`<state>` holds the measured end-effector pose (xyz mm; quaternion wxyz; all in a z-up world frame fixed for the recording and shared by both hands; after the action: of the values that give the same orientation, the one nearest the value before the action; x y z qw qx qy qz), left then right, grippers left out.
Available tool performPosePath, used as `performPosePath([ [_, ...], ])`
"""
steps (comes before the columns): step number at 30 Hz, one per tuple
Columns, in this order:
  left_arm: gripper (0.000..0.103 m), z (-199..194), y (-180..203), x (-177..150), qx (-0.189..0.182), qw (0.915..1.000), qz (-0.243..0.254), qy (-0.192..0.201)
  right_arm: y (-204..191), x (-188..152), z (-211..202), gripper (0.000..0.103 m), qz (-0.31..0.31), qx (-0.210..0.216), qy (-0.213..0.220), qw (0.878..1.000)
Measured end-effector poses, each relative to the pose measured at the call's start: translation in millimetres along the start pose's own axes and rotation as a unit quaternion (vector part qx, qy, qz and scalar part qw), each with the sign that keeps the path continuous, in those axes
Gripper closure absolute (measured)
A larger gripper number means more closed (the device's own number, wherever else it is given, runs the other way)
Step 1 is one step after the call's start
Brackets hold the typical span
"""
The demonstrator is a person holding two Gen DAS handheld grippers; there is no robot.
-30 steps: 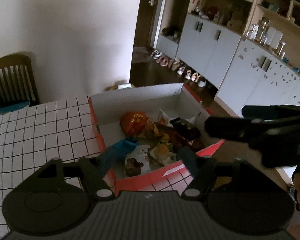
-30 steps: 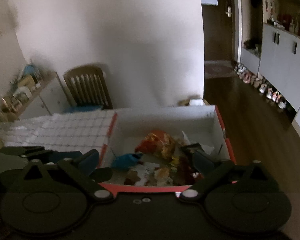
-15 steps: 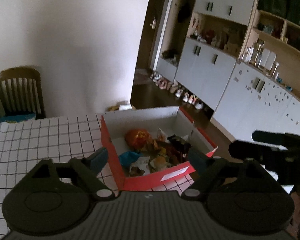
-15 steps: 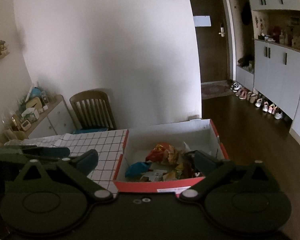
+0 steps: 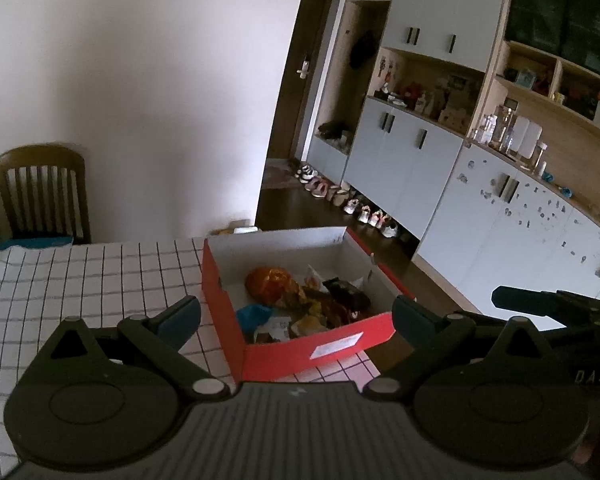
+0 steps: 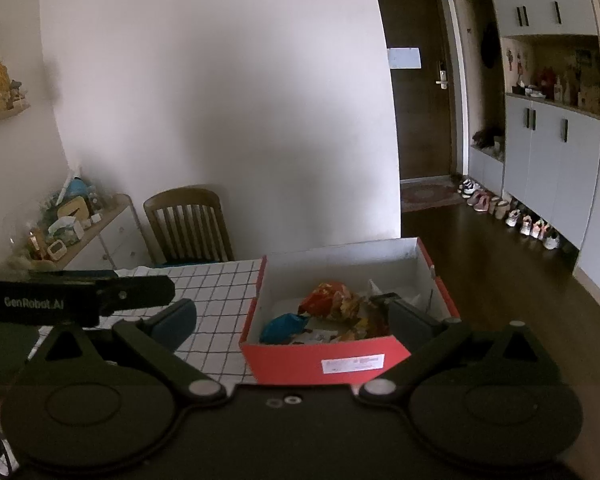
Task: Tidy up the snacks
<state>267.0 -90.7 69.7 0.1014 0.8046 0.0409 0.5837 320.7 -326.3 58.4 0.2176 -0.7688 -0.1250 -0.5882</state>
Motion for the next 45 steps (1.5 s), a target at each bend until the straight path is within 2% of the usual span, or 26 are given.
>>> performPosePath([
  [19, 0.001, -12.0, -0.4, -13.1, 0.015, 0.9998, -0.008, -0.011, -4.3, -3.8, -4.9, 0.000, 0.008, 0.004, -0.006, 1.000],
  [45, 0.001, -15.3, 4.4, -18.7, 0.014, 0.9995, -0.017, -0.024, -6.4, -8.0, -11.0, 0.000, 0.014, 0.004, -0.008, 1.000],
])
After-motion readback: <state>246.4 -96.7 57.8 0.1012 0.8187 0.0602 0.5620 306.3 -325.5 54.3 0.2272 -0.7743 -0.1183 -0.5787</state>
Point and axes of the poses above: each gripper's, at about its wrist camera, not at the fingertips, and z roughly the way its jaws point, y to its right, x to its top, the point moved 2 cm from there along z, roughly the way its jaws point, and after that the axes turned 15 degrees about y, right-handed, at the moved point
